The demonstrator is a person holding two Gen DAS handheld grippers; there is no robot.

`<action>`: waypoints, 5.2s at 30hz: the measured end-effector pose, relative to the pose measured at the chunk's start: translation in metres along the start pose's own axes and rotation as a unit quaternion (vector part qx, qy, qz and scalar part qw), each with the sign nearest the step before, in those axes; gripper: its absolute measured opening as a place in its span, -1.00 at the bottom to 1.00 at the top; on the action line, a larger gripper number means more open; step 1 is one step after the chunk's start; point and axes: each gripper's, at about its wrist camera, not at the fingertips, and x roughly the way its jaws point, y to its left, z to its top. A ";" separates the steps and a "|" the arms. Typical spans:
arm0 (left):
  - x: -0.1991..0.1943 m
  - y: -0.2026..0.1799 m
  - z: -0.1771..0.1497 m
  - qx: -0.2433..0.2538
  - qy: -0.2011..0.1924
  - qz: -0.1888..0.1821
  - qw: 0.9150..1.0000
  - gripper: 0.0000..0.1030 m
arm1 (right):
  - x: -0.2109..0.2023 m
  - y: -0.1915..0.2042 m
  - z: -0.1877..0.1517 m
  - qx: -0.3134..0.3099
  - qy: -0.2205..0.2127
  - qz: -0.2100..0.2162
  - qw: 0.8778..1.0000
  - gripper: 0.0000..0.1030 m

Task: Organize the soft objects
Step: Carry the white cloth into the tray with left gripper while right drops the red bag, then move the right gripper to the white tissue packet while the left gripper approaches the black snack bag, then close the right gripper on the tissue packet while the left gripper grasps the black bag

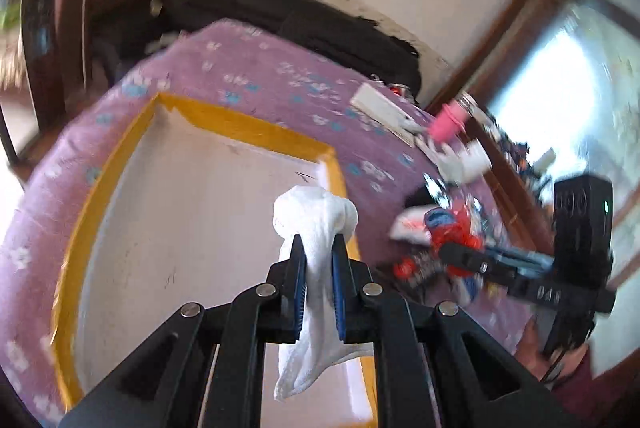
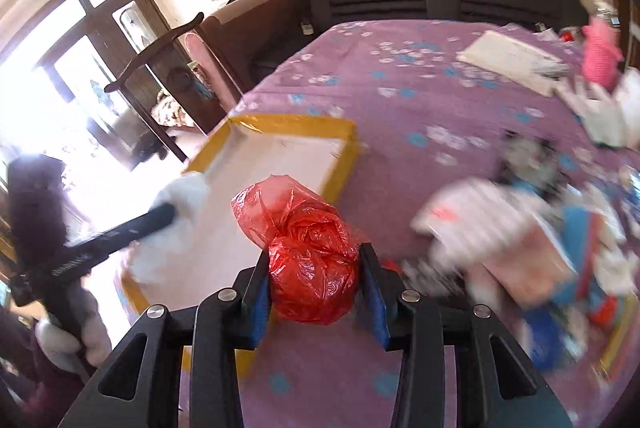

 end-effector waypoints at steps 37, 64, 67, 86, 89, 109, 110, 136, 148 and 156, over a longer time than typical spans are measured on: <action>-0.026 -0.035 -0.005 -0.021 -0.071 0.026 0.997 0.78 | -0.069 -0.034 0.049 -0.036 -0.105 -0.206 0.972 1.00; -0.023 -0.079 -0.114 0.029 -0.005 0.041 0.999 0.78 | 0.024 -0.074 -0.050 0.115 0.085 0.111 0.983 0.81; -0.018 -0.078 -0.113 0.031 -0.002 0.030 0.999 0.78 | 0.011 -0.065 -0.064 0.117 0.107 0.184 0.970 0.81; -0.008 -0.080 -0.121 0.048 0.016 0.001 0.999 0.78 | 0.016 -0.031 0.001 0.072 0.011 0.107 0.992 0.81; -0.007 -0.083 -0.125 0.052 0.022 -0.001 0.998 0.78 | 0.056 -0.035 0.009 0.086 0.056 0.081 0.991 0.81; -0.006 -0.109 -0.142 0.120 0.033 -0.013 0.992 0.78 | -0.008 -0.060 -0.043 0.092 0.053 0.005 0.994 0.81; -0.004 -0.115 -0.145 0.131 0.035 -0.009 0.991 0.78 | -0.004 -0.058 -0.040 0.069 0.047 -0.026 0.996 0.81; -0.004 -0.116 -0.141 0.188 0.031 0.069 0.979 0.78 | -0.050 -0.110 -0.130 0.077 0.084 -0.087 0.990 -0.23; 0.083 -0.176 -0.170 0.424 0.107 0.116 0.892 0.78 | -0.057 -0.109 -0.135 0.060 0.068 -0.082 0.992 0.24; 0.084 -0.183 -0.171 0.366 0.138 0.097 0.915 -0.24 | -0.045 -0.089 -0.122 0.015 0.060 -0.095 0.994 0.27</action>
